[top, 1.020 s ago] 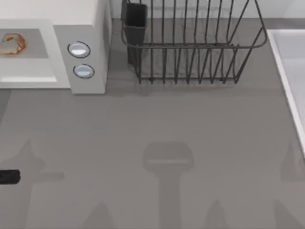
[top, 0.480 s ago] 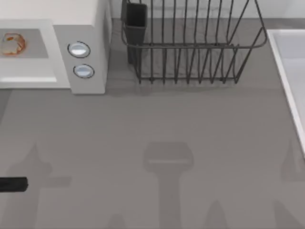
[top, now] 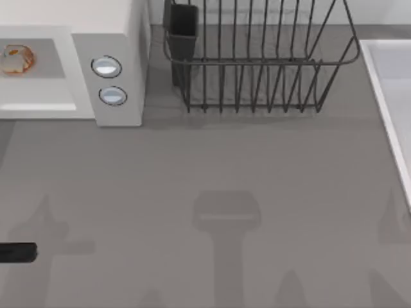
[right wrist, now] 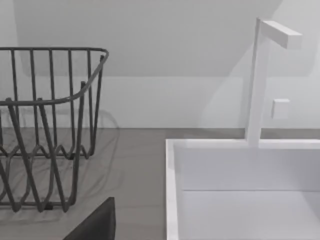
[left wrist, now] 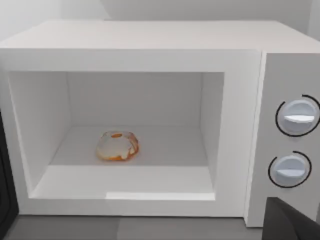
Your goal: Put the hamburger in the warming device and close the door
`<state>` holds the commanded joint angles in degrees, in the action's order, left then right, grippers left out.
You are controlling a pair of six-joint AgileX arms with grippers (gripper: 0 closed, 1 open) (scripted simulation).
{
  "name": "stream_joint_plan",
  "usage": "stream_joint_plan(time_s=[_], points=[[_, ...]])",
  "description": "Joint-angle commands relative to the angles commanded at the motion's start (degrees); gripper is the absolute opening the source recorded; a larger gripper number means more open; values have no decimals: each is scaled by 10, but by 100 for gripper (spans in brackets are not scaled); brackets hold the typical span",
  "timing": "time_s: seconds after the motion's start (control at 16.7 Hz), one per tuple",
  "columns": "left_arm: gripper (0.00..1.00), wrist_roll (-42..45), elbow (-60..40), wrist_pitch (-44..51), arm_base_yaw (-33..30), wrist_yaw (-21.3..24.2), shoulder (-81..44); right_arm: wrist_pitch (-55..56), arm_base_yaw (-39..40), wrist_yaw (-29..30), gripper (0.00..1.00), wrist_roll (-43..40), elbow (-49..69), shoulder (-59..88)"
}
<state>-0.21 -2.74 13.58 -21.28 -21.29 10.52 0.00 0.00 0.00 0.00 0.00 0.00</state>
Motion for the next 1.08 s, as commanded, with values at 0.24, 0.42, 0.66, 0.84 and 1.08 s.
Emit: stream_joint_plan(time_s=[0.24,0.42,0.66,0.84,1.08], points=[[0,-1,16,34,13,13,50,0,0,0,100,0,0,0],[0,-1,17,36,14,14,53,0,0,0,100,0,0,0],[0,-2,2,29,-3,-7,5,0,0,0,100,0,0,0],[0,-5,-7,18,-57,-62,-17,0,0,0,100,0,0,0],[0,-9,-18,-1,-127,-132,-48,0,0,0,100,0,0,0]])
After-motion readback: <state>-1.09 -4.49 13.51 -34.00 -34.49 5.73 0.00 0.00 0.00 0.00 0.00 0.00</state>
